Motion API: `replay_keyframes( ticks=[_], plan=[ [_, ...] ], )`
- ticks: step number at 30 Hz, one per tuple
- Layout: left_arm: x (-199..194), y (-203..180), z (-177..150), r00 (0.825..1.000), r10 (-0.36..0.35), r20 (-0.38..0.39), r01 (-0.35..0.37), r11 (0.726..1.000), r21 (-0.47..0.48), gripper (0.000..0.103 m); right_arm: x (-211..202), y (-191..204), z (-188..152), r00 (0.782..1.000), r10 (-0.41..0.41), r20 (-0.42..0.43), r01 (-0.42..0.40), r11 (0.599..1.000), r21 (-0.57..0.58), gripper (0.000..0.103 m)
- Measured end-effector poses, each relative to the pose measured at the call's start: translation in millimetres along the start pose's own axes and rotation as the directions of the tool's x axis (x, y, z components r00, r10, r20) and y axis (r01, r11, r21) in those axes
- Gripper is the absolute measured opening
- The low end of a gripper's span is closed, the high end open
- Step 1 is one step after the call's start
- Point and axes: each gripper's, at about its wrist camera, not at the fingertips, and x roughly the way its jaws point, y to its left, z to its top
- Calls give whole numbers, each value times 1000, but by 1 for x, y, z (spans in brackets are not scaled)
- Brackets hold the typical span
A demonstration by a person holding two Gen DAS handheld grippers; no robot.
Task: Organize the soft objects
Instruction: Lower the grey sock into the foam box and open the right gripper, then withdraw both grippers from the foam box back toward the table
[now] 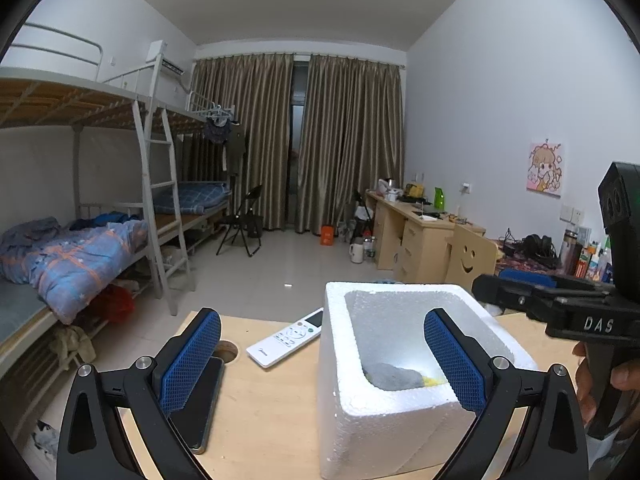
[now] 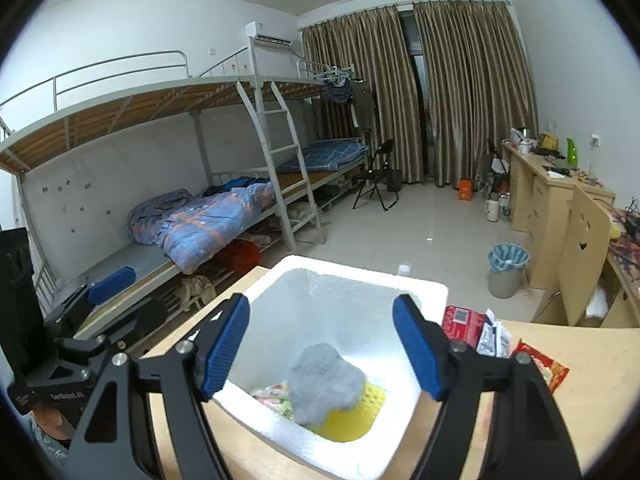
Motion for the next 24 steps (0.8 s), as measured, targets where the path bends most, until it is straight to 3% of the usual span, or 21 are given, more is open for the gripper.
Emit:
replay_keyframes(
  ticks=[11, 13, 24],
  plan=[
    [-4, -6, -4, 1000, -9, 8, 9, 1000, 21, 102, -16, 3, 3, 998, -50, 38, 50, 999, -5, 94],
    [-6, -7, -5, 1000, -14, 9, 14, 1000, 22, 102, -20, 4, 4, 998, -54, 41, 54, 998, -9, 103],
    [-10, -5, -11, 1000, -23, 2, 23, 1000, 15, 102, -35, 15, 6, 994, -92, 66, 95, 995, -44, 103]
  ],
)
